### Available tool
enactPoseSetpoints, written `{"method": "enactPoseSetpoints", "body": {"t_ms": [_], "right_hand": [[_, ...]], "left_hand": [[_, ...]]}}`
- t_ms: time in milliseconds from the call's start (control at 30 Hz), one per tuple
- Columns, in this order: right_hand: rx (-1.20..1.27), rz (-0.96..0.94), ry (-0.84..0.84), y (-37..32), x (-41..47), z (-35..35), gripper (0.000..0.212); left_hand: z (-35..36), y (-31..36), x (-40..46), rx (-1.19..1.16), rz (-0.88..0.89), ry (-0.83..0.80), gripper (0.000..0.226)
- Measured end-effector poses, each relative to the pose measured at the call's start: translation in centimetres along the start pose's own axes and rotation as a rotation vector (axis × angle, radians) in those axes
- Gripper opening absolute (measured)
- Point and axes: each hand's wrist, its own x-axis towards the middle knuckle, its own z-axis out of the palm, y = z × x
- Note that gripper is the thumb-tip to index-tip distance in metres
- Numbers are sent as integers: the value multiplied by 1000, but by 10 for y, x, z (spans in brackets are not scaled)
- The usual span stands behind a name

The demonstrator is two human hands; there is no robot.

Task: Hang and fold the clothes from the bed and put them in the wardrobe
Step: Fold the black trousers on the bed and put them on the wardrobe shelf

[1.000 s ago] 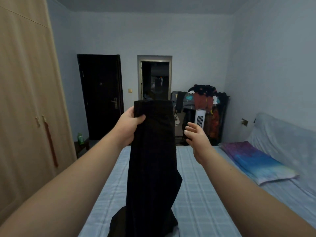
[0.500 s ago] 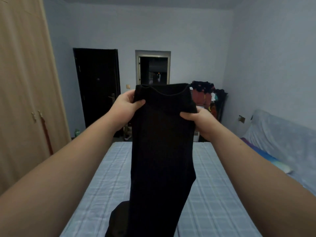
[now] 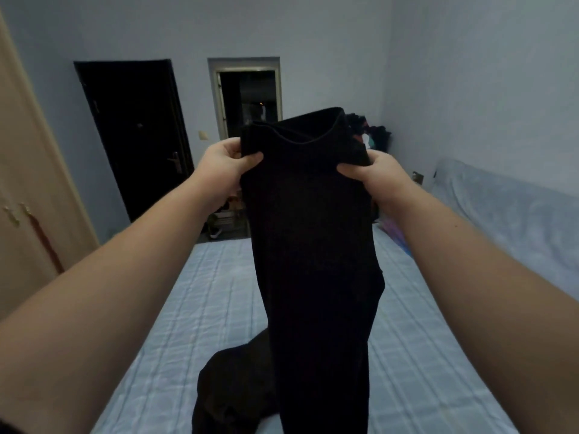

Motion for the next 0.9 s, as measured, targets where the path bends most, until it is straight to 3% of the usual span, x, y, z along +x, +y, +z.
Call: {"method": "enactPoseSetpoints", "body": {"t_ms": [233,400,567,667,900], "right_hand": [[50,105,140,65,40,-29,21],[34,75,170,93,107,-45,16],[39,-41,126,82,168,-60,10],[60,-126,101,58,185,-71,17],[60,-240,74,21,156,-93,31]], "left_hand": [[50,-50,67,23,-93,-17,22],[84,-70,133,-11,-101,73,21],[111,-56,178,-112,-54,153,24],[115,-31,184,-118,27,171,28],[120,23,142,-59,137,118,24]]}}
